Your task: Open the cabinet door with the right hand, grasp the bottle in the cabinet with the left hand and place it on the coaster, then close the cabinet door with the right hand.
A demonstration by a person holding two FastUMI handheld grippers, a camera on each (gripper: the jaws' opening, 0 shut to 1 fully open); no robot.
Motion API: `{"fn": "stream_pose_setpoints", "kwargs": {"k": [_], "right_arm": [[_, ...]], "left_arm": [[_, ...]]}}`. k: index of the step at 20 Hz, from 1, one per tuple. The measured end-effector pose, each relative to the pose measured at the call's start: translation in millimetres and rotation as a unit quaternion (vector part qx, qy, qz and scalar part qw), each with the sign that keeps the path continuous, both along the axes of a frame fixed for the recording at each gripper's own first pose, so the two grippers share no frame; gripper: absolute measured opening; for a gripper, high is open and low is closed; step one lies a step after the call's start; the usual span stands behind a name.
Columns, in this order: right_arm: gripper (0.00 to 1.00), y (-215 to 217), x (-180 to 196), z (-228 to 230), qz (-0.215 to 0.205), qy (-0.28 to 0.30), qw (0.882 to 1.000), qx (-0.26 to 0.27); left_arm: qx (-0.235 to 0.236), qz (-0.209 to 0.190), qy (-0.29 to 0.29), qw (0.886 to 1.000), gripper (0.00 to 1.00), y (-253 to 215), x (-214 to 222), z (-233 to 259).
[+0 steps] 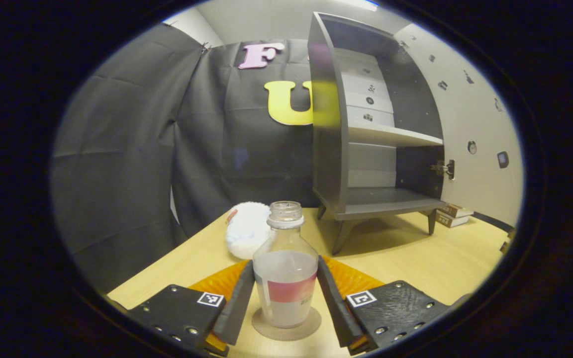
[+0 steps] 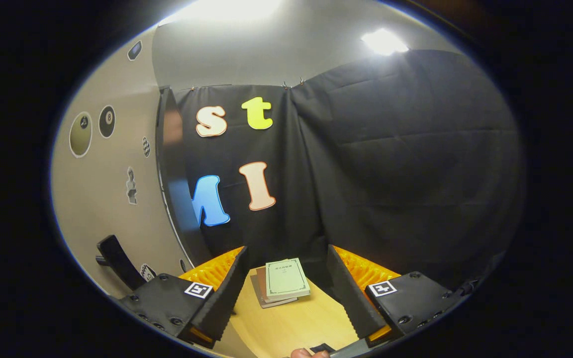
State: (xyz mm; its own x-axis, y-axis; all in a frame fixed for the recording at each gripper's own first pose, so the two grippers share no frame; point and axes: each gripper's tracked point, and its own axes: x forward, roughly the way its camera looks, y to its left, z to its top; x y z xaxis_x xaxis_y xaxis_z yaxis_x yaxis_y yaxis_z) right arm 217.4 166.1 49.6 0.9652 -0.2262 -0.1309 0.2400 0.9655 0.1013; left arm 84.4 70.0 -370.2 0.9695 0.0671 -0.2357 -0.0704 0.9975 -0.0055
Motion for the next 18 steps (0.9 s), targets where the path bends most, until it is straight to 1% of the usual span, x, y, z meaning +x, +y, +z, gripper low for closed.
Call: {"fn": "stream_pose_setpoints", "kwargs": {"k": [1, 3, 4, 6, 8, 9, 10, 11, 13, 16, 17, 18], "right_arm": [[0.98, 2, -1, -3, 0.003, 0.004, 1.0, 0.0], [0.98, 4, -2, -8, 0.003, 0.01, 1.0, -0.004], [0.98, 2, -3, -11, -0.002, 0.015, 1.0, -0.012], [0.98, 0, -5, -13, -0.01, 0.019, 0.999, -0.033], [0.98, 4, -8, -14, -0.008, 0.021, 0.999, -0.044], [0.98, 4, -10, -15, -0.007, 0.021, 0.999, -0.047], [0.98, 5, -13, -16, -0.005, 0.021, 0.999, -0.048], [0.98, 6, -16, -19, -0.006, 0.023, 0.999, -0.047], [0.98, 7, -25, -28, -0.006, 0.029, 0.999, -0.039], [0.98, 8, -41, -47, -0.007, 0.042, 0.999, -0.017], [0.98, 8, -45, -54, -0.008, 0.047, 0.999, -0.014], [0.98, 6, -49, -60, -0.008, 0.051, 0.999, -0.014]], "left_arm": [[0.0, 0.0, 0.001, 1.0, 0.72, 0, -2, -1], [-0.002, -0.001, 0.006, 1.0, 0.74, 0, -4, -3], [-0.004, -0.002, 0.007, 1.0, 0.73, 1, -5, -2], [-0.004, -0.008, 0.007, 1.0, 0.75, 1, -1, 2], [-0.004, -0.01, 0.009, 1.0, 0.75, 2, 5, 7], [-0.002, -0.007, 0.005, 1.0, 0.73, 5, 6, 14], [-0.002, -0.002, -0.003, 1.0, 0.82, 7, 7, 21], [-0.006, -0.002, -0.01, 1.0, 0.8, 8, 8, 30], [-0.012, -0.013, -0.013, 1.0, 0.82, 0, 5, 39], [0.004, -0.025, -0.016, 1.0, 0.81, -7, 3, 55], [0.01, -0.031, -0.018, 0.999, 0.83, -10, 1, 65], [0.019, -0.033, -0.022, 0.999, 0.81, -11, -3, 75]]}}
